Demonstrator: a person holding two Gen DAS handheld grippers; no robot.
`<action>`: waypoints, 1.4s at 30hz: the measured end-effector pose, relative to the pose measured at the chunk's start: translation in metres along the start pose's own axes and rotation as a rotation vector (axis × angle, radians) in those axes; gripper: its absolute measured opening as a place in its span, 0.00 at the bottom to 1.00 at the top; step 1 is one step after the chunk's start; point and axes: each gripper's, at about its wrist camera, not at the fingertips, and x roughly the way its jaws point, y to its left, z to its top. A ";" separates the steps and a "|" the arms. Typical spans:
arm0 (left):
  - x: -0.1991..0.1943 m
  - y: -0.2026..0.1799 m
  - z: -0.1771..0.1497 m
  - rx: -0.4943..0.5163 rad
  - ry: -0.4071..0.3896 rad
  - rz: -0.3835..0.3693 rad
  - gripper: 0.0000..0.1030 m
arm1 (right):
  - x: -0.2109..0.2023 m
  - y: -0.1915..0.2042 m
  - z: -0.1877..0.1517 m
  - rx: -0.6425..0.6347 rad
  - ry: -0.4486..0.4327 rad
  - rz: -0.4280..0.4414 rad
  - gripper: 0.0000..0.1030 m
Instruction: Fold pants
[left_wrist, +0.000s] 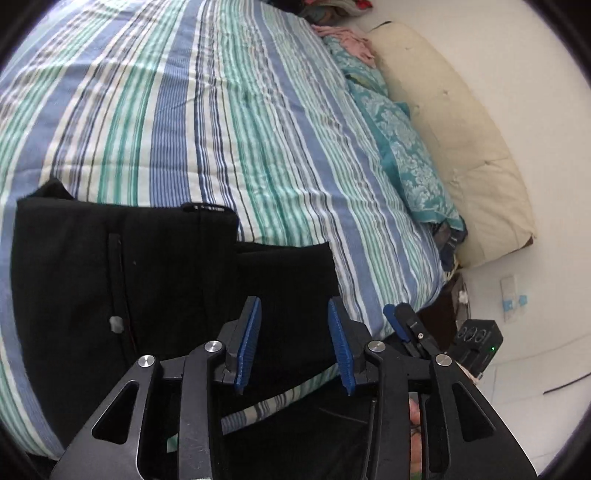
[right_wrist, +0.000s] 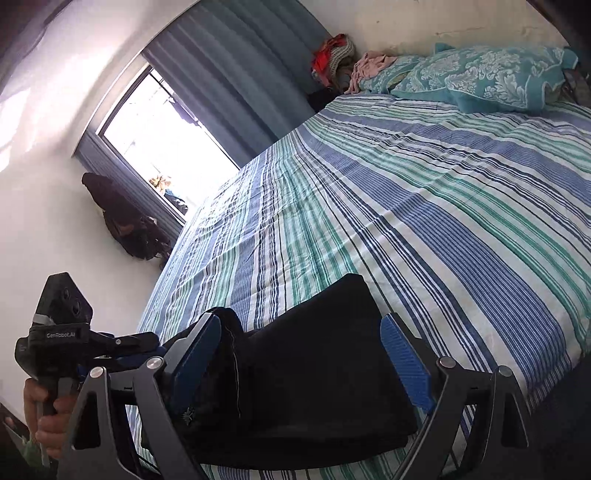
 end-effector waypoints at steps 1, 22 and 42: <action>-0.020 0.001 0.001 0.028 -0.055 0.048 0.55 | 0.000 -0.005 0.001 0.022 0.004 0.000 0.86; -0.093 0.216 -0.097 -0.394 -0.363 0.603 0.68 | 0.157 0.083 -0.063 -0.250 0.844 0.419 0.51; -0.074 0.214 -0.099 -0.354 -0.299 0.625 0.68 | 0.177 0.066 -0.082 0.012 0.970 0.493 0.50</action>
